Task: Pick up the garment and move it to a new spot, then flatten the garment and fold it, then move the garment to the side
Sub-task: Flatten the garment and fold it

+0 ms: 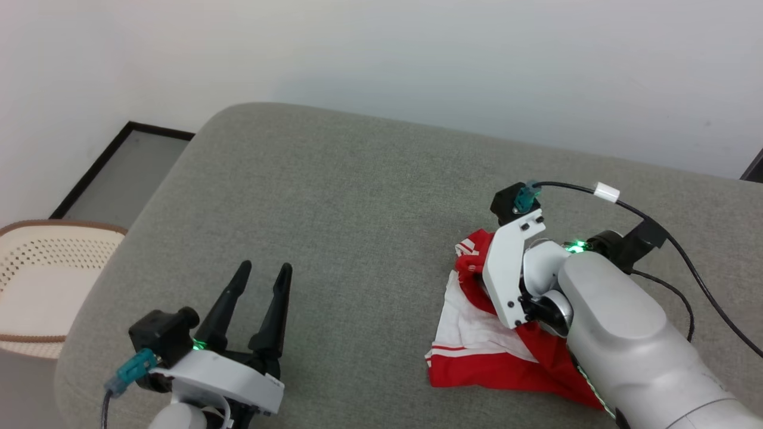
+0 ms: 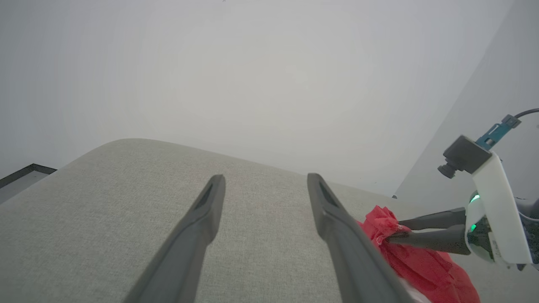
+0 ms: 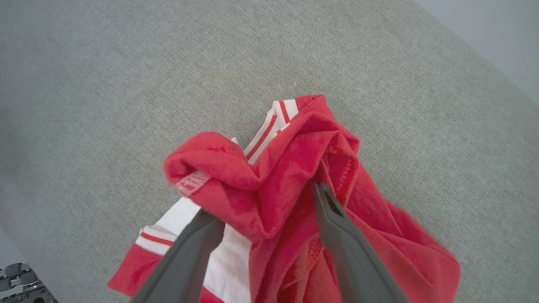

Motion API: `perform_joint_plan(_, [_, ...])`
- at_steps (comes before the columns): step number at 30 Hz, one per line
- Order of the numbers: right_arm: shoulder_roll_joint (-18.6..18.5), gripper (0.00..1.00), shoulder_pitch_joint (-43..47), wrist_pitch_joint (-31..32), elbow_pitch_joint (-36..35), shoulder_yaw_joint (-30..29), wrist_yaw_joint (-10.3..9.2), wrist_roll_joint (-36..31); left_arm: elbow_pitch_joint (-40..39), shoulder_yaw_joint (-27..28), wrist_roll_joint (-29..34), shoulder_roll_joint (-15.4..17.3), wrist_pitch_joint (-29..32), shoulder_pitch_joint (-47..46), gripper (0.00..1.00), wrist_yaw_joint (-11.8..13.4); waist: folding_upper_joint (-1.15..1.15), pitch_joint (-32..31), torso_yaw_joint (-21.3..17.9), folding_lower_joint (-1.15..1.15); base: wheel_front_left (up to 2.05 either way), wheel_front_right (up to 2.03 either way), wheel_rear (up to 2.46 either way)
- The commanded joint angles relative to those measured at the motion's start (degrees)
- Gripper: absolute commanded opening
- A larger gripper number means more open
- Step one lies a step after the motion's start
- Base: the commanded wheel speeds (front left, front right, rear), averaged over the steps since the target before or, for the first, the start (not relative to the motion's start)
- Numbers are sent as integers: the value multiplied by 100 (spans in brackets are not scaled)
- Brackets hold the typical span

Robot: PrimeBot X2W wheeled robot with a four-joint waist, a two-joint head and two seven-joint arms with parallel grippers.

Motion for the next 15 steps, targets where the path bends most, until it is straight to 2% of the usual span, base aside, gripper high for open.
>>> perform_joint_plan(1, [12, 100, -119, -25, 40, 103, -7, 114, 30, -14, -27, 29, 2, -20, 100, -11, 0, -42, -14, 0, 0, 0, 0])
perform_joint_plan(7, [24, 100, -349, -203, 116, 377, -7, 403, 57, -25, -74, 63, 2, 28, 100, -11, 0, -146, -41, 0, 0, 0, 0])
perform_joint_plan(15, [34, 100, -438, -721, -207, 937, -7, 760, 51, 13, -81, 130, 2, 134, 100, -11, 0, -287, -120, 0, 0, 0, 0])
